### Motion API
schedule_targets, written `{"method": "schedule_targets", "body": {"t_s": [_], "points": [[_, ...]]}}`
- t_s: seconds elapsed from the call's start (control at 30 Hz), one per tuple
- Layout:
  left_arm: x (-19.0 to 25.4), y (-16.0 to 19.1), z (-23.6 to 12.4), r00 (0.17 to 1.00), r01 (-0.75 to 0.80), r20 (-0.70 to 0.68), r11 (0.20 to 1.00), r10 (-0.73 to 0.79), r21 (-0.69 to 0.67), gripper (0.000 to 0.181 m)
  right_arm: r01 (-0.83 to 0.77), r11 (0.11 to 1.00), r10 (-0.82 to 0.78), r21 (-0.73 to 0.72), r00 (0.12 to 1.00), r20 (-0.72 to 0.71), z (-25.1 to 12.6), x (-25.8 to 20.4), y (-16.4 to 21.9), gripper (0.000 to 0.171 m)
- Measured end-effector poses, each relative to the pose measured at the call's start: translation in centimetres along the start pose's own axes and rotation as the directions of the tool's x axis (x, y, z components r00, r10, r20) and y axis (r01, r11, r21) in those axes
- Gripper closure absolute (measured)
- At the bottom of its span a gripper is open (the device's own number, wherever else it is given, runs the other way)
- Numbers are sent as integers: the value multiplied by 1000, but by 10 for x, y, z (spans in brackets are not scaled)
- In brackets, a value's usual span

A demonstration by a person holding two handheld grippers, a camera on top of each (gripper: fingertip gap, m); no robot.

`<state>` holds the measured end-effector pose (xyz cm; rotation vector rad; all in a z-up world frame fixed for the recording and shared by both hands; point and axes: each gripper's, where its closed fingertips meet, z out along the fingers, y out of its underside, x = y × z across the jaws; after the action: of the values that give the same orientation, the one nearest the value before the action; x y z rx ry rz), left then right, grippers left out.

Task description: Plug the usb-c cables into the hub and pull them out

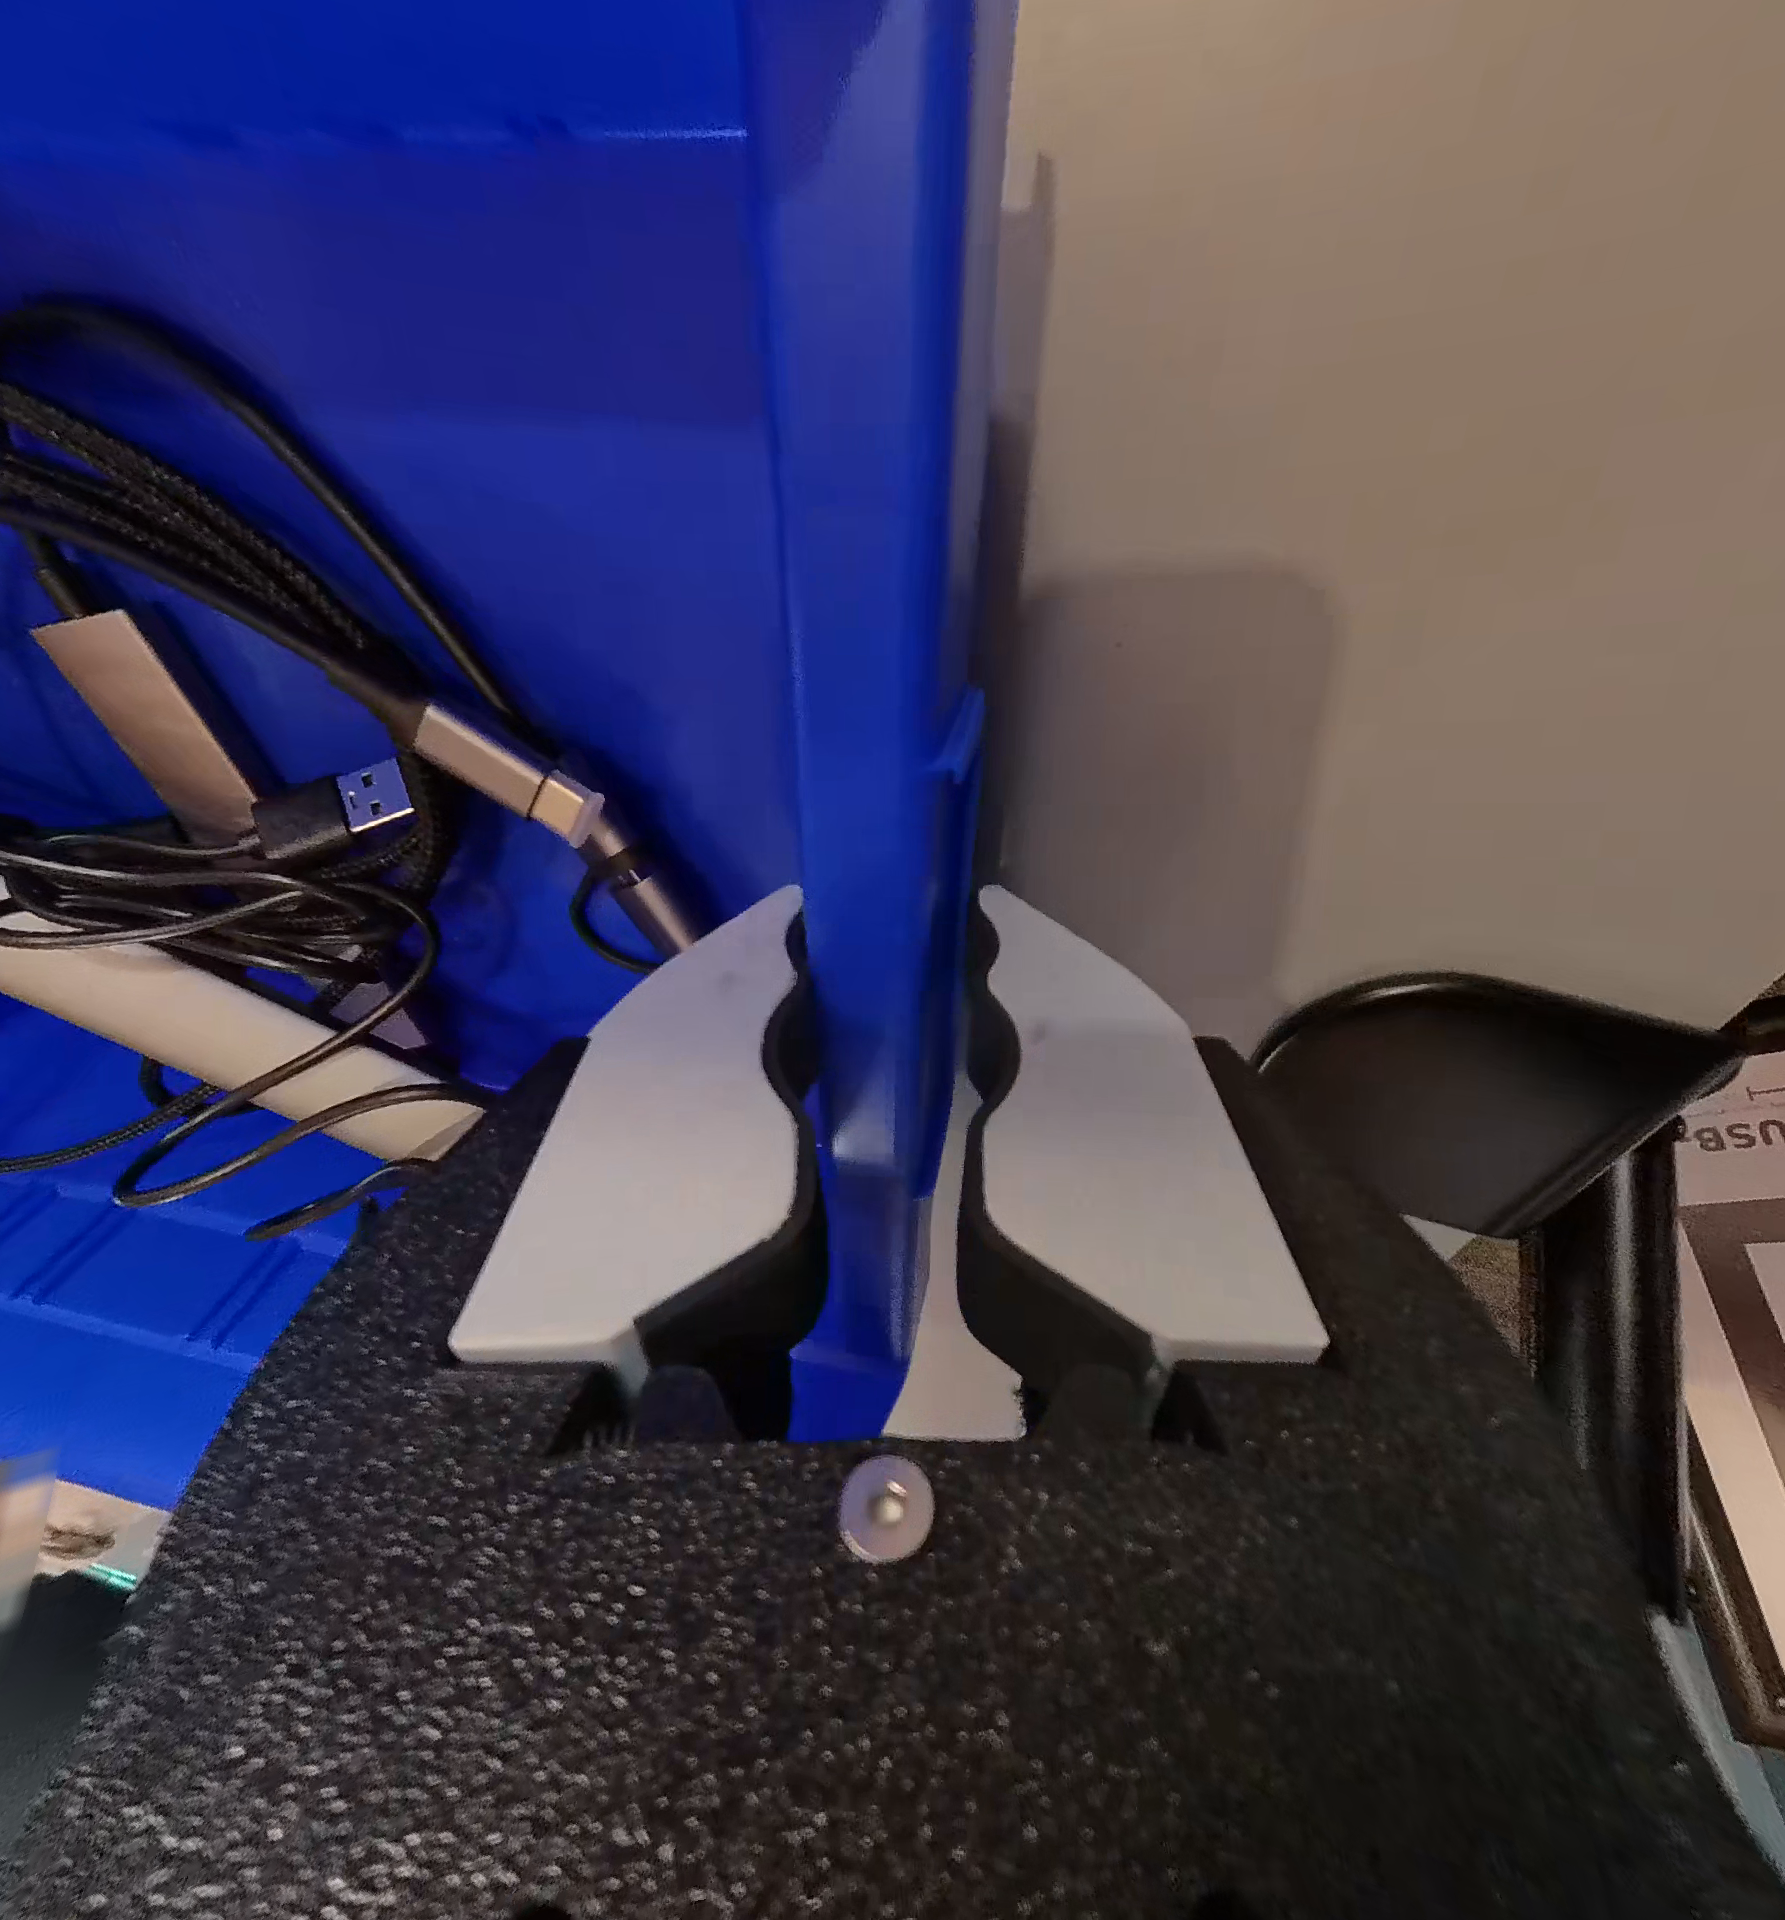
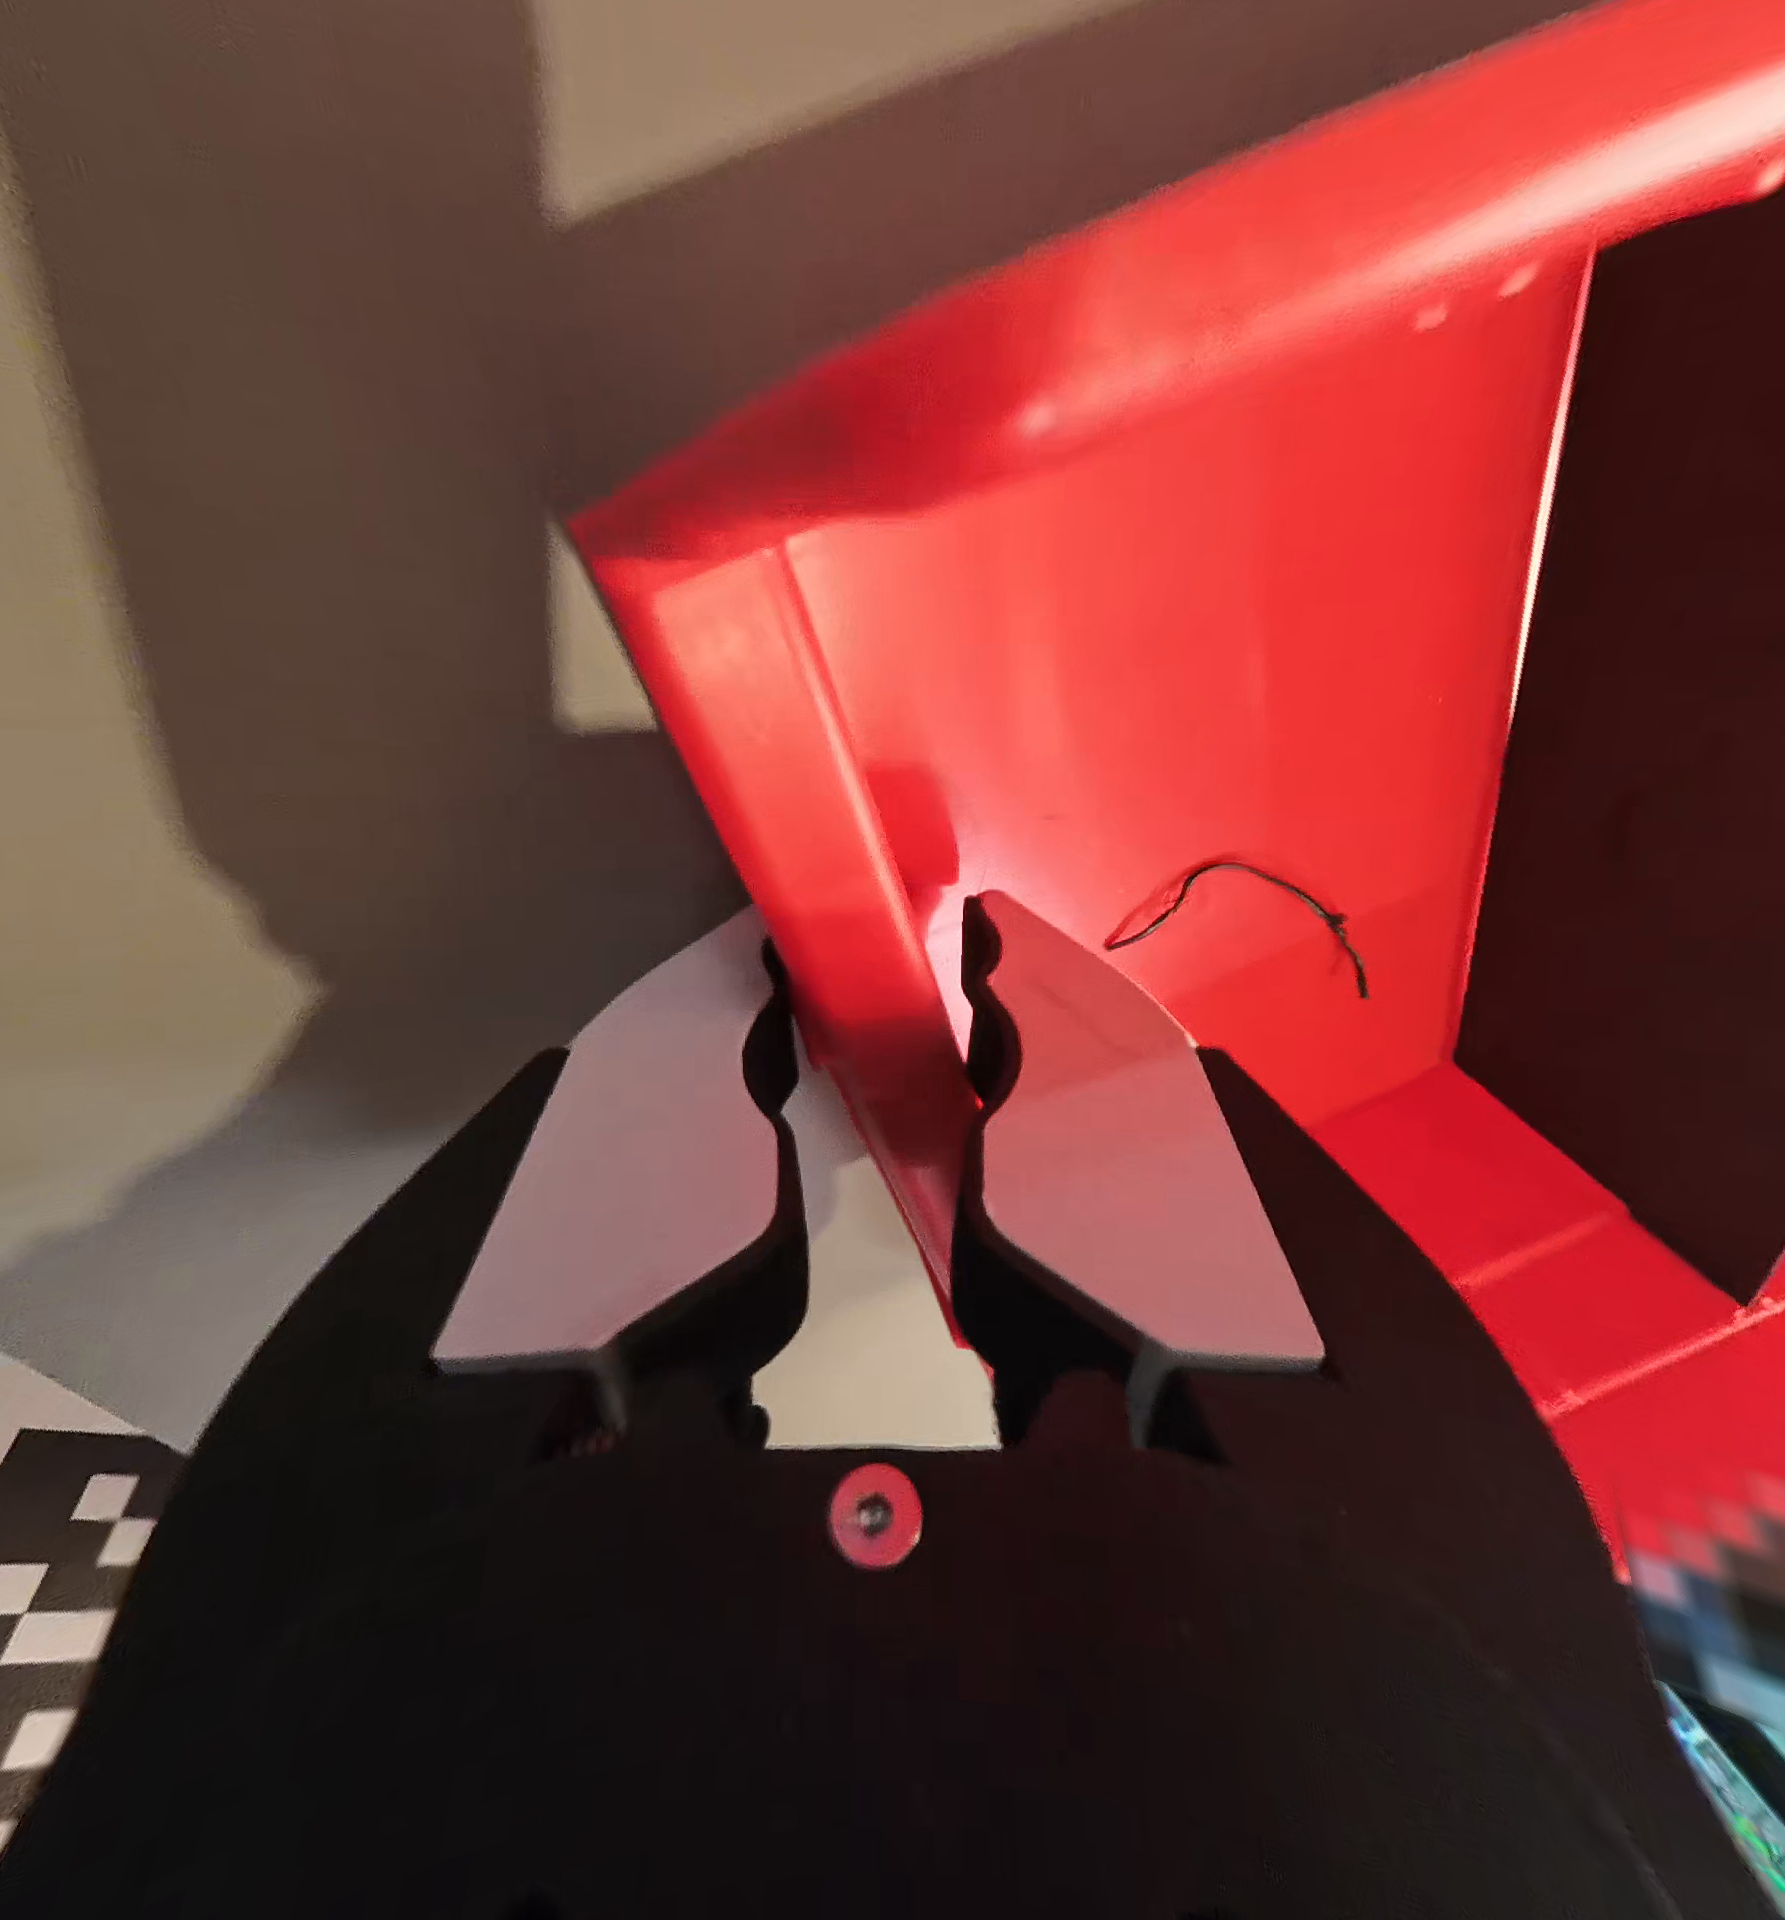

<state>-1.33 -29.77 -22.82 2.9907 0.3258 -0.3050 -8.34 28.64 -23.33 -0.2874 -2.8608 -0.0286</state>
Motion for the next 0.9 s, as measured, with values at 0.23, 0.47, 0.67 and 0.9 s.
{"method": "schedule_targets", "body": {"t_s": [0.23, 0.47, 0.67, 0.9], "points": [[-10, 21, 4, 999, -31, 16, 999, 31, 17, 155, -15, 997, 13, -80, 1000, -21, 3, 14, 37, 141], [-31, 47, 10, 997, -42, 63, 999, 42, 12, 154, -72, 987, 68, -141, 997, -27, 7, 30, 88, 142], [-39, 62, 13, 998, -20, 58, 1000, 21, -11, 154, -103, 981, 97, -165, 994, -42, 11, 45, 122, 142], [-52, 72, 16, 996, 32, 82, 999, -31, -13, 153, -146, 980, 139, -138, 988, -59, 15, 59, 135, 141]]}}
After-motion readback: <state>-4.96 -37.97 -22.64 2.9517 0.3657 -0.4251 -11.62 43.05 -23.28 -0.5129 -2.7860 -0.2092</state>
